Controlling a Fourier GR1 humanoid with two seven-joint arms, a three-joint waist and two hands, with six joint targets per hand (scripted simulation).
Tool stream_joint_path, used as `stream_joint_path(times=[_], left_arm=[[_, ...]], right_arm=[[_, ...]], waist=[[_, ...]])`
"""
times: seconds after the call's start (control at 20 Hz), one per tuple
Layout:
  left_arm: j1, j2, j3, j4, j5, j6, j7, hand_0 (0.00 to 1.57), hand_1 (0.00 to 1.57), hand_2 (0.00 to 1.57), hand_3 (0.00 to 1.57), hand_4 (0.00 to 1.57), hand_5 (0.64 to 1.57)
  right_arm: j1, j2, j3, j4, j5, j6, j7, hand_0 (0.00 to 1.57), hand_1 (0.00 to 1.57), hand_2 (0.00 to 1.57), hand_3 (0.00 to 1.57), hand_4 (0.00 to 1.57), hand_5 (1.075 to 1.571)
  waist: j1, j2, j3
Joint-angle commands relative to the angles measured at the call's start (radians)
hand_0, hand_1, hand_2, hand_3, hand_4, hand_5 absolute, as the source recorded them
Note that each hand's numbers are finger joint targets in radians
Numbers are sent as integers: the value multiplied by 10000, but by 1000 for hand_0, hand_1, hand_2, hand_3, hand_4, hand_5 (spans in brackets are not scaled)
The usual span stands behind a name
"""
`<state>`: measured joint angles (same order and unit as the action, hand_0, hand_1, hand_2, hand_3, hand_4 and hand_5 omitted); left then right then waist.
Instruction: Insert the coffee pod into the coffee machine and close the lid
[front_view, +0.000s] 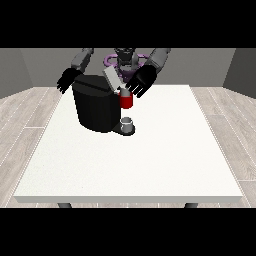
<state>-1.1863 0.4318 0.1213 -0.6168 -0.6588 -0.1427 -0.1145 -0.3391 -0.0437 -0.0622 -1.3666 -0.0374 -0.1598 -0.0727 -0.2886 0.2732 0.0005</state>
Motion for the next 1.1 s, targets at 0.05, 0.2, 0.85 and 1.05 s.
stream_joint_path(times=[0.05, 0.2, 0.85, 1.05], left_arm=[[470, -31, 105, 291, -99, 549, -370, 1221, 1221, 1265, 1171, 485, 1571], [49, 12, 104, 293, -73, 59, 18, 1196, 1196, 1240, 1142, 466, 1571], [62, 355, 14, 335, -354, -117, -368, 1058, 1058, 1125, 961, 367, 1571], [494, -150, -179, 280, -455, 44, -395, 1066, 1066, 1115, 928, 371, 1571]], right_arm=[[-185, -89, 169, -597, 43, -25, 667, 0, 0, 0, 0, 446, 1571], [140, 115, 206, -384, 17, -2, 145, 0, 0, 0, 0, 403, 1571], [-77, 136, 175, -380, -7, -139, 461, 0, 0, 0, 0, 477, 1571], [366, 275, 530, -414, 378, -365, 697, 0, 0, 0, 0, 459, 1571]], waist=[[-184, 211, -9], [-326, 95, -3], [-70, 60, -6], [97, -478, -7]])
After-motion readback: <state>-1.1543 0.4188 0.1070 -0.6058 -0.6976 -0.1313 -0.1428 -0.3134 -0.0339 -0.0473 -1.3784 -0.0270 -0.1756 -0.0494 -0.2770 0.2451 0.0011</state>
